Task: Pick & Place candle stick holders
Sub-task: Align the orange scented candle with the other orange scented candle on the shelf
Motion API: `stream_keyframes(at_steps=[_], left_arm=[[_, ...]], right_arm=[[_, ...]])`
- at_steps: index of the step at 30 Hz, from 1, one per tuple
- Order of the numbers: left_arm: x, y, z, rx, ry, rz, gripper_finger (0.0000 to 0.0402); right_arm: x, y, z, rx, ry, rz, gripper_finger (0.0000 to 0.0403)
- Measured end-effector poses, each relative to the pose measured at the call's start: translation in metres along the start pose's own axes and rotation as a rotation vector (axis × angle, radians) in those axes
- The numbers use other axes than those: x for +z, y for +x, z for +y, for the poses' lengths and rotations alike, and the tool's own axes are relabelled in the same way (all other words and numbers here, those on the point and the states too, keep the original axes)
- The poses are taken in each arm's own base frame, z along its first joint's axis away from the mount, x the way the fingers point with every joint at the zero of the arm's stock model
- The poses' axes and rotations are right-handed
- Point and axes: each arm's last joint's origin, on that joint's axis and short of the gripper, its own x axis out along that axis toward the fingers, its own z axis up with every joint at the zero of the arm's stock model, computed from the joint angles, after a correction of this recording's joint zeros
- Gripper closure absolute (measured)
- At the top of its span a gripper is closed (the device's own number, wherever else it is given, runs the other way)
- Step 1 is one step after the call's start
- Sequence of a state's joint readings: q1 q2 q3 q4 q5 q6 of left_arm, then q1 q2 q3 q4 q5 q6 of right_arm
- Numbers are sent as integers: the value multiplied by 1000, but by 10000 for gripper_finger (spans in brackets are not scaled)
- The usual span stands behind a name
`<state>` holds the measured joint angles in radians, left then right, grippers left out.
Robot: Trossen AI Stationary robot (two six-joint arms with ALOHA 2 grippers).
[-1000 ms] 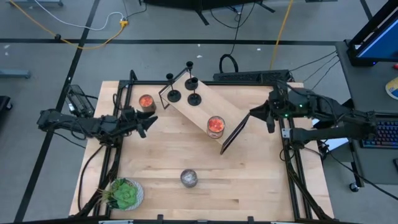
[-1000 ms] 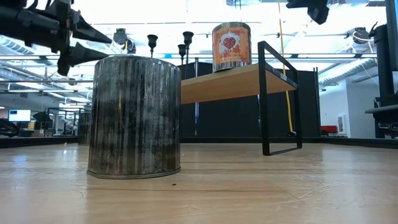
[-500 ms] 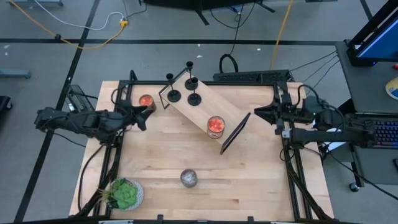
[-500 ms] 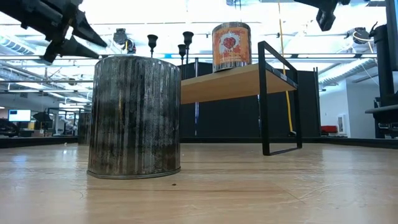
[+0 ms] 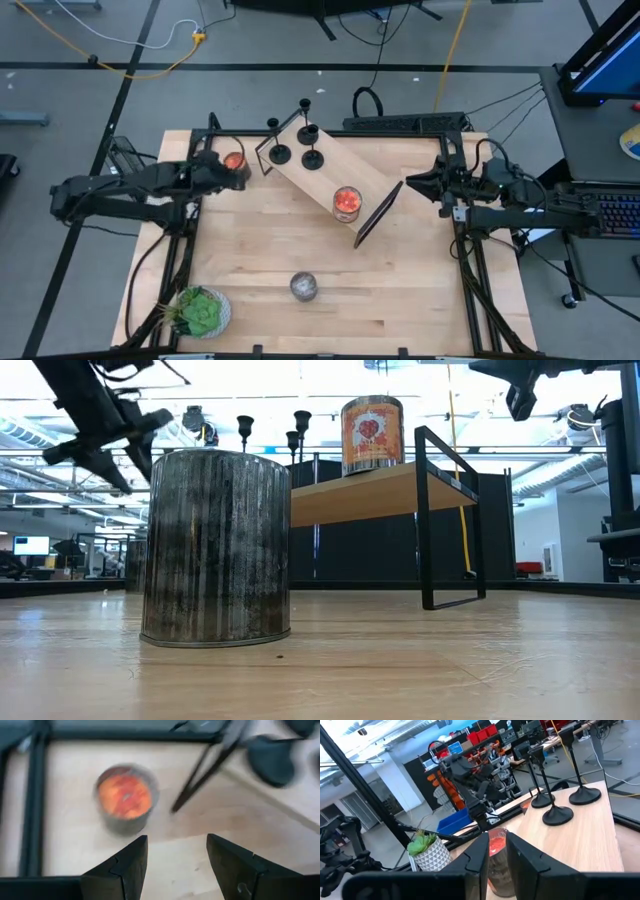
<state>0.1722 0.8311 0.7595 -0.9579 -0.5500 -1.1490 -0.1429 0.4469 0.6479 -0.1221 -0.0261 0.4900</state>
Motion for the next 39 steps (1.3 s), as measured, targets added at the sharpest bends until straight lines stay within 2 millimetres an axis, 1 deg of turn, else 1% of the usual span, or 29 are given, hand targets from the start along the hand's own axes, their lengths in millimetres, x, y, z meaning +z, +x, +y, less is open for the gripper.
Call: stream_keyframes(at_steps=[5, 14, 18, 22, 26, 32, 39], left_arm=[[13, 13, 2, 84, -138, 98, 193], [36, 39, 18, 232, -302, 136, 193], [47, 51, 24, 239, -385, 152, 193], [58, 66, 27, 221, -416, 165, 193], [63, 78, 34, 266, -454, 203, 193], [67, 87, 42, 301, -471, 229, 193], [67, 96, 46, 339, -450, 261, 193]], right_arm=[[0, 0, 0, 1, -3, -2, 344], [0, 0, 0, 0, -4, 0, 344], [0, 0, 0, 0, -4, 0, 344], [0, 0, 0, 0, -4, 0, 344], [0, 0, 0, 0, -4, 0, 344], [0, 0, 0, 0, -4, 0, 344], [0, 0, 0, 0, -4, 0, 344]])
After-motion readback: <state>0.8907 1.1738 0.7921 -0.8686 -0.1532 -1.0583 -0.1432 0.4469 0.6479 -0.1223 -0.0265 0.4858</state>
